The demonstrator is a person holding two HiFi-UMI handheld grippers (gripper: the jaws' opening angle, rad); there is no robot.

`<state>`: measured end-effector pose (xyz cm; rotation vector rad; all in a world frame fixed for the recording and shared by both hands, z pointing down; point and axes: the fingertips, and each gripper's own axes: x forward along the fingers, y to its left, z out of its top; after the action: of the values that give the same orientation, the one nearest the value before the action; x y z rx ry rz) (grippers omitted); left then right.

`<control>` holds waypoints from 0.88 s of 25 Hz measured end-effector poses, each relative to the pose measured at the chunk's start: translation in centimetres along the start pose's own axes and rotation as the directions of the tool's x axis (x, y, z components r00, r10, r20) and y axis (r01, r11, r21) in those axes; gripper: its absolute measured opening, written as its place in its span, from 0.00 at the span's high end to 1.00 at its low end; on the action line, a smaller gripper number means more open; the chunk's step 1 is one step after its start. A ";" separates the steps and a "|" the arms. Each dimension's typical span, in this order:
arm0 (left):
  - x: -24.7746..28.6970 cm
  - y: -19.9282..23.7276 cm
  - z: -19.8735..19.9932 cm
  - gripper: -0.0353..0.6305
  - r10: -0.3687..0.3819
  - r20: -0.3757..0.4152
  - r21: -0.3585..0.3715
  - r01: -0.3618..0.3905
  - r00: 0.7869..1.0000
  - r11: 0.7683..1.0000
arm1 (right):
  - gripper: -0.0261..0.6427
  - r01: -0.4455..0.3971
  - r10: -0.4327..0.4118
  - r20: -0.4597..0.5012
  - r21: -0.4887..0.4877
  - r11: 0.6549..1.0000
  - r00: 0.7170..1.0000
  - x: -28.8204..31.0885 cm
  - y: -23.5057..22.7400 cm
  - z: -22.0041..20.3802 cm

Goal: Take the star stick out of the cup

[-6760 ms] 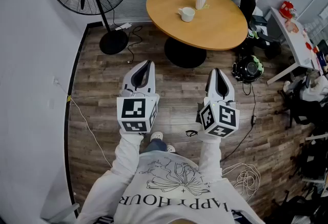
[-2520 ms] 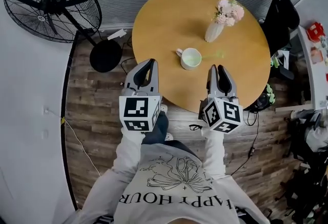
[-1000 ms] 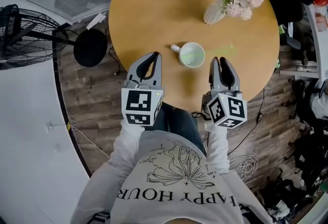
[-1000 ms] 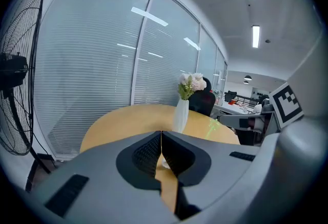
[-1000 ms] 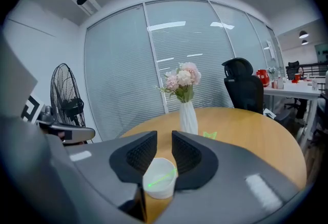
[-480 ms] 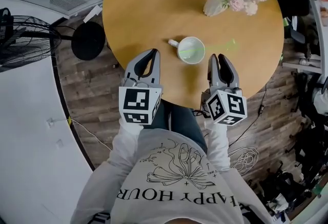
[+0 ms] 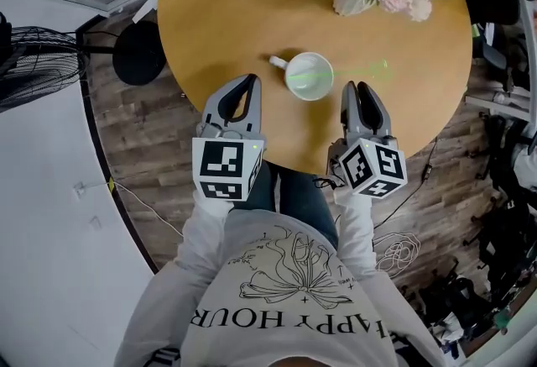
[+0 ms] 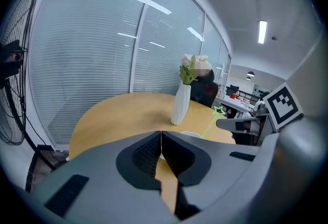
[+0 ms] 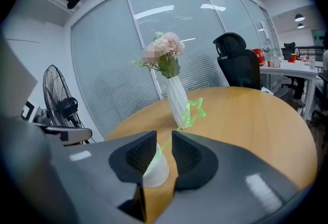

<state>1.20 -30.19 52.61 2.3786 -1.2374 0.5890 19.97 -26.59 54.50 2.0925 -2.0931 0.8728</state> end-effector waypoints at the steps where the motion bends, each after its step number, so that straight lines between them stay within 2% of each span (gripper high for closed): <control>1: 0.1 0.0 -0.1 0.94 0.002 -0.003 -0.002 -0.002 1.000 1.000 | 0.81 0.000 0.000 -0.003 0.012 1.000 1.000 0.2 -0.2 -0.1; 12: 1.0 -0.7 -1.5 0.94 0.011 -0.049 -0.011 -0.012 0.999 1.000 | 0.81 -0.013 0.015 -0.030 0.060 0.998 0.999 2.0 -1.3 -0.9; 22: 0.9 0.4 -2.5 0.94 0.034 -0.073 -0.015 -0.035 0.997 0.999 | 0.81 -0.029 0.033 -0.034 0.112 0.993 0.999 3.5 -1.3 -1.2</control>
<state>0.92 -29.71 55.25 2.3056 -1.2486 0.6679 20.52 -29.17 57.41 2.0844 -2.1111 1.0467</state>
